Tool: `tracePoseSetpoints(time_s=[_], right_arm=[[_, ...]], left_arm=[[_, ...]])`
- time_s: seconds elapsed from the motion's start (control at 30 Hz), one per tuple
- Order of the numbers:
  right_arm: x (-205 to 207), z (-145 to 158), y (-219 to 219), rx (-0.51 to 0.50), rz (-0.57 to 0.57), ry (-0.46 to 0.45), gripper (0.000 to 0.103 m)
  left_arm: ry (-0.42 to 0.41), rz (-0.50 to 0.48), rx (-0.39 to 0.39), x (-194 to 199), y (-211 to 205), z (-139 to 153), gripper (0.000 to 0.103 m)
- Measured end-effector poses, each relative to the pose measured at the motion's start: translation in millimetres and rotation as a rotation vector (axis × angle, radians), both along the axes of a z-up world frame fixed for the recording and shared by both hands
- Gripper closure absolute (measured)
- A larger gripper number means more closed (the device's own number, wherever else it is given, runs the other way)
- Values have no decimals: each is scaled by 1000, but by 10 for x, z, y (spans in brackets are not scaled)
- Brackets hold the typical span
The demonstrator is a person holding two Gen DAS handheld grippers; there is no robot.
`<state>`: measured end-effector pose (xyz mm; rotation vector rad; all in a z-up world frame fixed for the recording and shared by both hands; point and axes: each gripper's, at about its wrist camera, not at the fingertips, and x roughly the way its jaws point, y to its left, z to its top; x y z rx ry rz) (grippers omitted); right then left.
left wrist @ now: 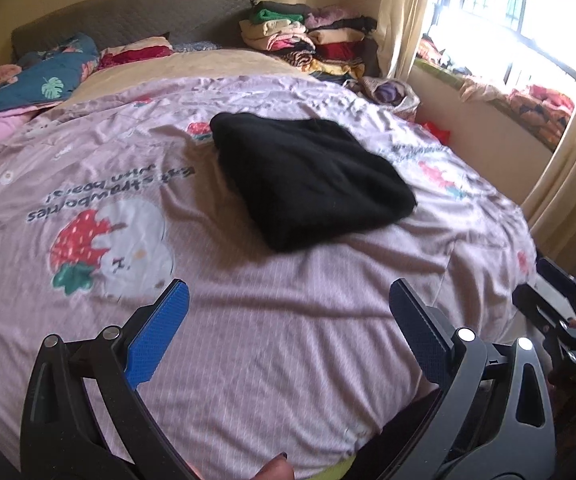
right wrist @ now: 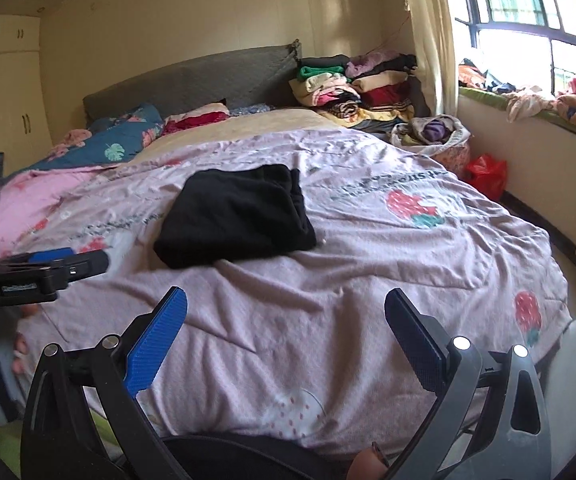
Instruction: Fold small clothes
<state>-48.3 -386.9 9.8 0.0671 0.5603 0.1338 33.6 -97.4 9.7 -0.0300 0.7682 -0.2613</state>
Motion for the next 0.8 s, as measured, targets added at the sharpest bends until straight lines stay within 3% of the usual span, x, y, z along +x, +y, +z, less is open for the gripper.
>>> tracePoseSetpoints(time_s=[0.27, 0.8], right_arm=[[-32, -107, -29, 21, -4, 20, 5], [-33, -155, -29, 24, -5, 47, 5]], left_arm=[[24, 7, 14, -163, -40, -177, 9], [36, 29, 44, -168, -65, -226, 9]])
